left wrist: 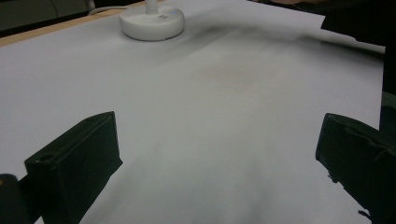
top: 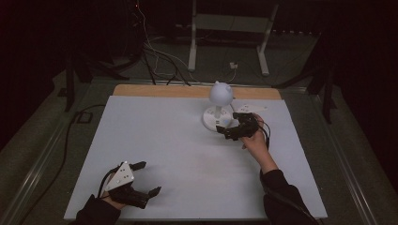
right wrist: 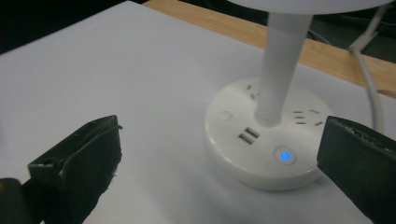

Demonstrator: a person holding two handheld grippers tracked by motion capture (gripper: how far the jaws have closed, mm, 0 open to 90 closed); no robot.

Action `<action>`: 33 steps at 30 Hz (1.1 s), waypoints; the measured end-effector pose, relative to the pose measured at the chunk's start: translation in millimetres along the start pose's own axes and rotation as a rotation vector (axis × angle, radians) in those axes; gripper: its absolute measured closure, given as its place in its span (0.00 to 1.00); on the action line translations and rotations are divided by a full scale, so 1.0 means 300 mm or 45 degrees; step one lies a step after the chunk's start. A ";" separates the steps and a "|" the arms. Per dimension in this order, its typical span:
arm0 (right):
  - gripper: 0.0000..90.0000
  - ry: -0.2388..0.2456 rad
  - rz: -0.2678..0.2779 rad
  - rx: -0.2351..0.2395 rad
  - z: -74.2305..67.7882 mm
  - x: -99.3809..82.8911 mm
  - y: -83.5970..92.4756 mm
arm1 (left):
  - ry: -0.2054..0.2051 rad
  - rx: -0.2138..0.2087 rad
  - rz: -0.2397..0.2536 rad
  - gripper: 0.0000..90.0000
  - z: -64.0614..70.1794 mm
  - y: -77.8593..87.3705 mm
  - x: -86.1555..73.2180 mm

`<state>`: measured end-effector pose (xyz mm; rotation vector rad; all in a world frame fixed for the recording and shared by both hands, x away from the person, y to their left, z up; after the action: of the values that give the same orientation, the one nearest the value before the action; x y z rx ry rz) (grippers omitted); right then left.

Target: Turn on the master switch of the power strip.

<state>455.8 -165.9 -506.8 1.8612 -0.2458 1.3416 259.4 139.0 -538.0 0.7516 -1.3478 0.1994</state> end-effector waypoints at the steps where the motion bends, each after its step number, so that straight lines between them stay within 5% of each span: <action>1: 0.00 0.003 0.007 0.004 -0.004 0.001 0.007 | 0.000 0.000 0.000 0.00 0.000 0.000 0.000; 5: 0.00 0.049 0.021 -0.008 -0.026 -0.004 0.033 | 0.000 0.000 0.002 0.00 0.001 0.001 0.001; 8: 0.00 0.012 -0.018 0.075 -0.052 -0.018 0.052 | 0.002 0.001 0.004 0.00 0.000 0.002 0.001; 10: 0.00 0.054 0.008 0.053 -0.075 -0.025 0.075 | 0.000 -0.001 0.004 0.00 0.001 0.002 0.001; 18: 0.00 0.059 0.014 0.076 -0.101 -0.063 0.124 | -0.001 -0.001 0.005 0.00 0.001 0.003 0.002; 33: 0.00 0.098 -0.092 0.086 -0.146 -0.227 0.201 | -0.004 -0.002 0.002 0.00 0.002 0.003 0.002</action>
<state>362.1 -194.0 -531.0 1.8518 -0.0939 1.3840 258.7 139.2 -537.2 0.7498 -1.3519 0.1985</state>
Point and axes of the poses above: each handheld gripper's, and its own axes: y roughly backward along the jaws, x roughly out of its top, z roughly to its right, the point moved 7 cm from there along -y, roughly forward along the jaws, and after that the axes turned 2 degrees about z, right-handed, at the moved point
